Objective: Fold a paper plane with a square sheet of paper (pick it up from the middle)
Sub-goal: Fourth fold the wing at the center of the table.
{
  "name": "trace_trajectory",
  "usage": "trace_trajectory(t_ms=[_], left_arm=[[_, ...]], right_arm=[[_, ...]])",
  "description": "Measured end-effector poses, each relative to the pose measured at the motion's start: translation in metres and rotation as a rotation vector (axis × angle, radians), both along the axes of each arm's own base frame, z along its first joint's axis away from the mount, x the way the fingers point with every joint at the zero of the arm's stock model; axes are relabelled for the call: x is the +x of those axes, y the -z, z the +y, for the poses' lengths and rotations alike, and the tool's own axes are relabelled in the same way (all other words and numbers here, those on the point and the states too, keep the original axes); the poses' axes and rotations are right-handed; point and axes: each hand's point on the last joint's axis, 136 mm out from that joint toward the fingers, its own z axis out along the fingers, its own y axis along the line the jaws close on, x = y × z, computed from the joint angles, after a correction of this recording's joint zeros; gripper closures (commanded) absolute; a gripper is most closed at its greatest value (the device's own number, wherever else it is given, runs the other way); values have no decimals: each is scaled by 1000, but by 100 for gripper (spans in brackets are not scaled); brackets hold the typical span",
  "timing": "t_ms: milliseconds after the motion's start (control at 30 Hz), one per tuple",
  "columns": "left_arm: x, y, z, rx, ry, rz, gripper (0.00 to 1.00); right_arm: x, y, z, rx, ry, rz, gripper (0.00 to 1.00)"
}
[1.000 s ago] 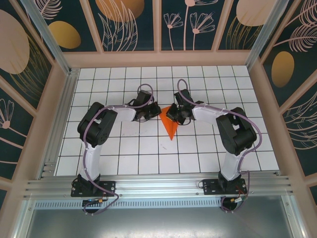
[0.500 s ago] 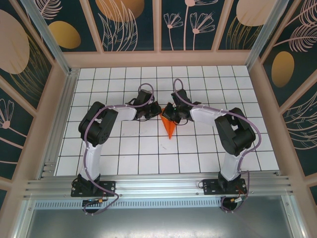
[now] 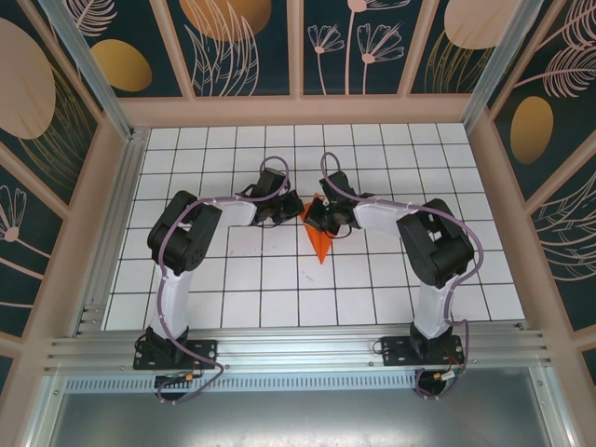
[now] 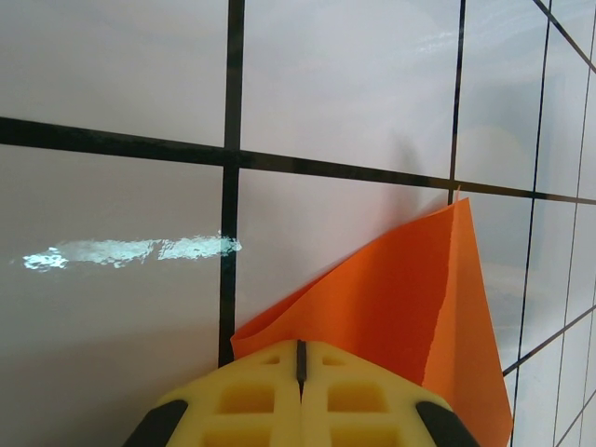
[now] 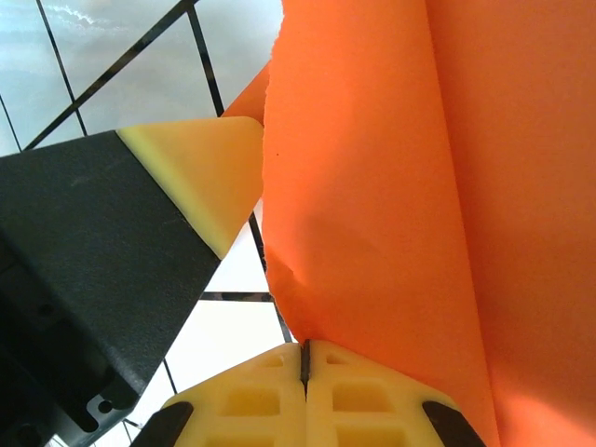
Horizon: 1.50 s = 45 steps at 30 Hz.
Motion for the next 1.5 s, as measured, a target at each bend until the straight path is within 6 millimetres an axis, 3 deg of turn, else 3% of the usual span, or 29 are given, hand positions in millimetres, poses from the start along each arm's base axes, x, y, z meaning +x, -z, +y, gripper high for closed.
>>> trace_trajectory(t_ms=[667,933,1167,1300,1500], left_arm=[[0,0,-1,-7,9,2,100],[0,0,-2,-10,15,2,100],[0,0,-2,-11,16,4,100],[0,0,-2,-11,16,4,97],[-5,-4,3,-8,0,5,83]], right_arm=[[3,5,2,-16,-29,-28,100],[2,20,1,-33,-30,-2,100],[2,21,0,-36,-32,-3,100],[2,21,0,-37,-31,-4,100],[2,21,0,-38,-30,-4,100]])
